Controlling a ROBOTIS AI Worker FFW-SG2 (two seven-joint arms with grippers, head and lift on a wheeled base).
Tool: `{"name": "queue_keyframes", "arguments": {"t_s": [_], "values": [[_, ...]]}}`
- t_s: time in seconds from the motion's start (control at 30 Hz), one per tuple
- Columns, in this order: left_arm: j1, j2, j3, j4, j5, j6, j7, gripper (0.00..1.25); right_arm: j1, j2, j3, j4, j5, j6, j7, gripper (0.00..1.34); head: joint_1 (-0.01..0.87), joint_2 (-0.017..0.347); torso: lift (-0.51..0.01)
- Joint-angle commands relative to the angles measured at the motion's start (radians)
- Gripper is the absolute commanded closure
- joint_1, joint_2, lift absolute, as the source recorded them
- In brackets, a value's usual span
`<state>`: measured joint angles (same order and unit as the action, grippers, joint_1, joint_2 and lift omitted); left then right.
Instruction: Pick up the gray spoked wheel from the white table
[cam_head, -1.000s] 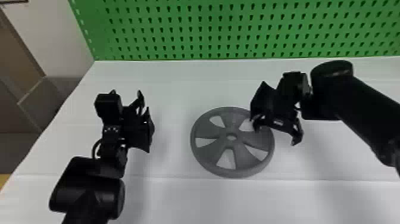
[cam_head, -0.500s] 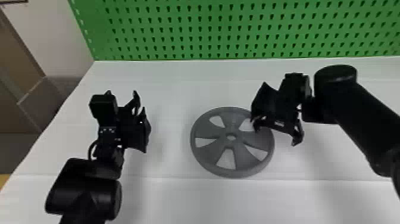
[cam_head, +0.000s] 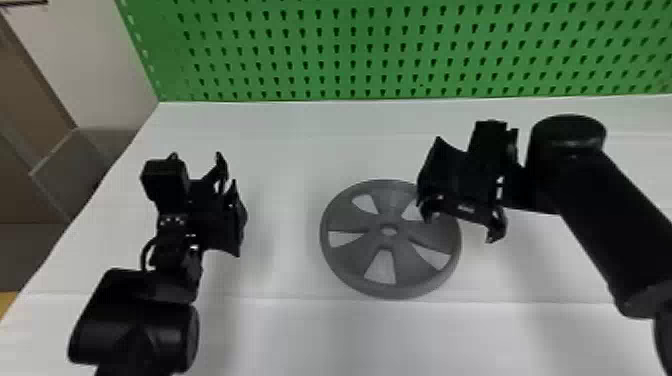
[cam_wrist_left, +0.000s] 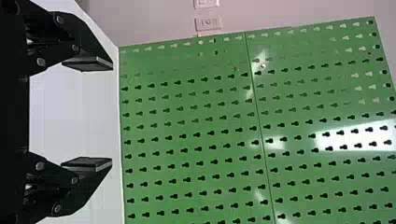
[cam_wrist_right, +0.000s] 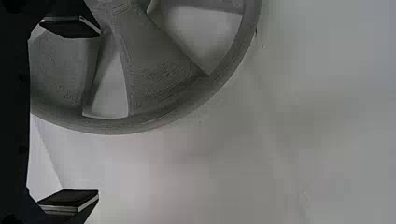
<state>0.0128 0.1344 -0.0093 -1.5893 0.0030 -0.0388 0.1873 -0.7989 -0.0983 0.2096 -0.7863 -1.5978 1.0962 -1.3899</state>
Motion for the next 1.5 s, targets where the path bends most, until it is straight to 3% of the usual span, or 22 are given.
{"name": "queue_keyframes", "arguments": {"t_s": [0.0, 0.27, 0.5, 0.73, 0.93, 1.47], "values": [[0.003, 0.001, 0.003, -0.003, 0.0, 0.0, 0.001, 0.52, 0.026, 0.0, -0.007, -0.031, -0.01, -0.001, -0.005, 0.09, 0.779, 0.11, -0.069], [0.01, 0.001, 0.011, -0.014, 0.0, 0.002, 0.003, 0.52, 0.072, 0.0, 0.065, -0.096, -0.04, -0.032, -0.012, 0.09, 0.779, 0.11, -0.069], [0.012, 0.001, 0.011, -0.015, 0.002, 0.005, 0.003, 0.52, 0.103, -0.035, 0.169, -0.165, -0.103, -0.157, -0.018, 0.09, 0.779, 0.11, -0.069], [0.007, 0.001, 0.005, -0.015, -0.001, 0.013, 0.003, 0.52, 0.101, -0.087, 0.237, -0.162, -0.195, -0.206, -0.04, 0.09, 0.779, 0.11, -0.069], [0.007, 0.001, 0.002, -0.015, -0.003, 0.013, 0.003, 0.52, 0.098, -0.101, 0.289, -0.159, -0.241, -0.262, -0.046, 0.09, 0.779, 0.11, -0.069], [0.003, 0.001, -0.003, -0.015, -0.003, 0.022, 0.003, 0.52, 0.098, -0.129, 0.303, -0.151, -0.318, -0.285, -0.046, 0.05, 0.779, 0.11, -0.069]]}}
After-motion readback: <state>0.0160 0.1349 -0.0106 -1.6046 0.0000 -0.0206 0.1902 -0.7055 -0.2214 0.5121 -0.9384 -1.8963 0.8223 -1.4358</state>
